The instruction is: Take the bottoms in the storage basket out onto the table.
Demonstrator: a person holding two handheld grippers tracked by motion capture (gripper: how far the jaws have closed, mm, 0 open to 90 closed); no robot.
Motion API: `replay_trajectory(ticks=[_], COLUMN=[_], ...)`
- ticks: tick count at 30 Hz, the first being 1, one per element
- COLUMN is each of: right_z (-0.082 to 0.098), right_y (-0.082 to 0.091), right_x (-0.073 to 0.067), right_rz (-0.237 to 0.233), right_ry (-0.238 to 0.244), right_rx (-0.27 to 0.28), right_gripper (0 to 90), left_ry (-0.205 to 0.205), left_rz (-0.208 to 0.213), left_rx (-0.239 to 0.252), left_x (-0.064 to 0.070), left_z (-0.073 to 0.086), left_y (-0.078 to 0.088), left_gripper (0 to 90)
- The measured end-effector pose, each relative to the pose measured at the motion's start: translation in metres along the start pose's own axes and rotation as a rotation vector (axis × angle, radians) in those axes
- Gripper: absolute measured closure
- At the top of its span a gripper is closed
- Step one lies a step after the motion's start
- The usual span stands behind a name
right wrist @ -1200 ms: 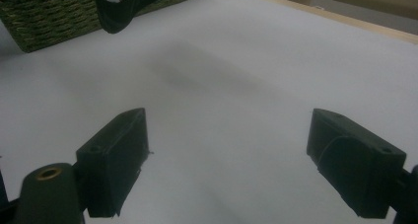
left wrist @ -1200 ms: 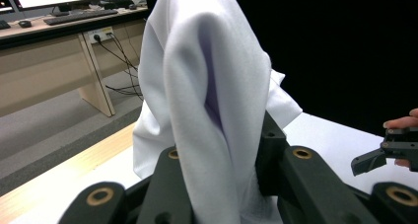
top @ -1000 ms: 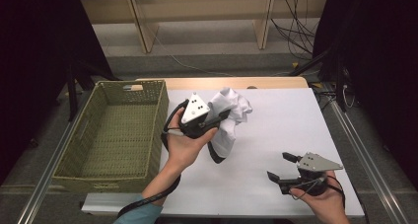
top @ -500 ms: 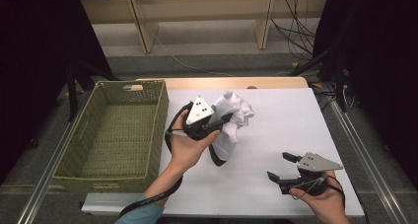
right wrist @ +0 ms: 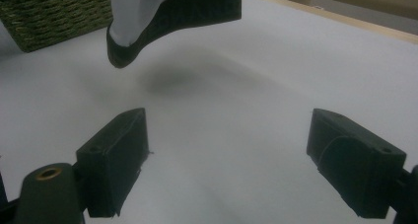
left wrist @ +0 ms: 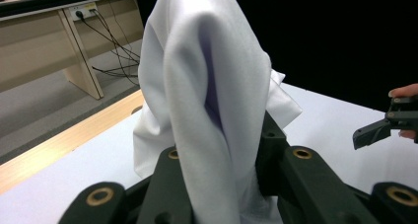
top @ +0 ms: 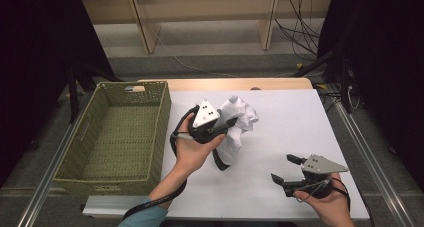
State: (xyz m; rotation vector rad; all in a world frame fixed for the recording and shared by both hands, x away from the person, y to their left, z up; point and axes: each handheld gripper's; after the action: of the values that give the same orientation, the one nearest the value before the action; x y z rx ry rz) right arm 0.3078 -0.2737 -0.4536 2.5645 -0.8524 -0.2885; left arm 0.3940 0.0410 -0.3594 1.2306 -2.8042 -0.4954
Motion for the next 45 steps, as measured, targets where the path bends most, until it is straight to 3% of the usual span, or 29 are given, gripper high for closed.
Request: replay_trajectory(ticks=[32, 45], right_z=[0.0, 0.0], right_y=[0.0, 0.001], right_x=[0.0, 0.0], right_rz=[0.0, 0.001], right_ry=[-0.001, 0.001], right_rx=[-0.003, -0.002], right_gripper=[17.1, 17.1], left_ry=[-0.022, -0.032], left_rz=[0.001, 0.014], left_rx=[-0.183, -0.298], left_x=[0.001, 0.006], left_z=[0.047, 0.078], left_y=[-0.036, -0.054], left_gripper=[73.8, 73.1])
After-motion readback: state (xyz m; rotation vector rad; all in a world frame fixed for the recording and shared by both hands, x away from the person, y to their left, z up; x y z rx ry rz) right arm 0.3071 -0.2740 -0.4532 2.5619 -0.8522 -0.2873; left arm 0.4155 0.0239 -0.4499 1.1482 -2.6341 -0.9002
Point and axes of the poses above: each handheld gripper's, and its own axes: y roughly backward along the jaws, z roughly out of its underside, x roughly to its right, and after that the axes turned 8 degrees about -z, right-handed
